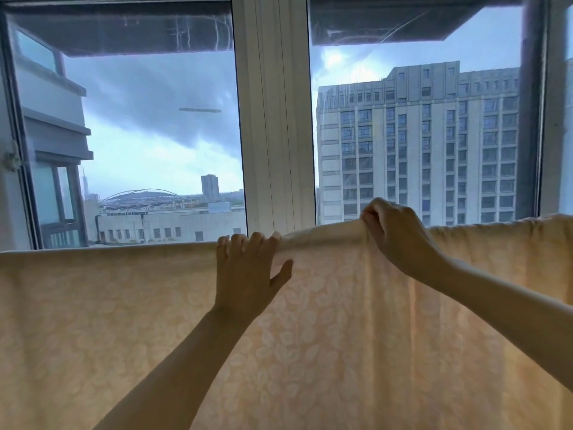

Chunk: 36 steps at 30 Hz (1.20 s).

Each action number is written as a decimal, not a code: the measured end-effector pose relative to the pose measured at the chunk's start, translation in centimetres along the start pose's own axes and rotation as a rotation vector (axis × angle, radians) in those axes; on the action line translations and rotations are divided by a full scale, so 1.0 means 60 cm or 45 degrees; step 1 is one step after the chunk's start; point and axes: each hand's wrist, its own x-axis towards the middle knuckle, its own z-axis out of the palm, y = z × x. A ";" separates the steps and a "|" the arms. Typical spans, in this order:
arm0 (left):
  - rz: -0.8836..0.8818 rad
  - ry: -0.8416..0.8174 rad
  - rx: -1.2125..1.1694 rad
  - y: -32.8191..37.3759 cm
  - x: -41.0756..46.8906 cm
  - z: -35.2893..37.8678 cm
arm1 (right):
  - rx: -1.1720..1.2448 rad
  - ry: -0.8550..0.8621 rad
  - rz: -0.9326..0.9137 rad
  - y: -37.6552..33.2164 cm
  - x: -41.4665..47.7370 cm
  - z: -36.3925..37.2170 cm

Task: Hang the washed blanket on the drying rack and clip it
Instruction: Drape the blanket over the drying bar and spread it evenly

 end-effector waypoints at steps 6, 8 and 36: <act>-0.004 -0.033 0.004 0.014 0.006 0.003 | 0.016 0.005 -0.028 0.027 -0.026 0.000; -0.008 -0.042 0.025 0.019 0.008 0.004 | 0.054 -0.001 -0.046 0.033 -0.033 -0.001; 0.107 -0.053 -0.017 0.104 0.039 0.023 | -0.149 -0.016 0.165 0.070 -0.018 -0.045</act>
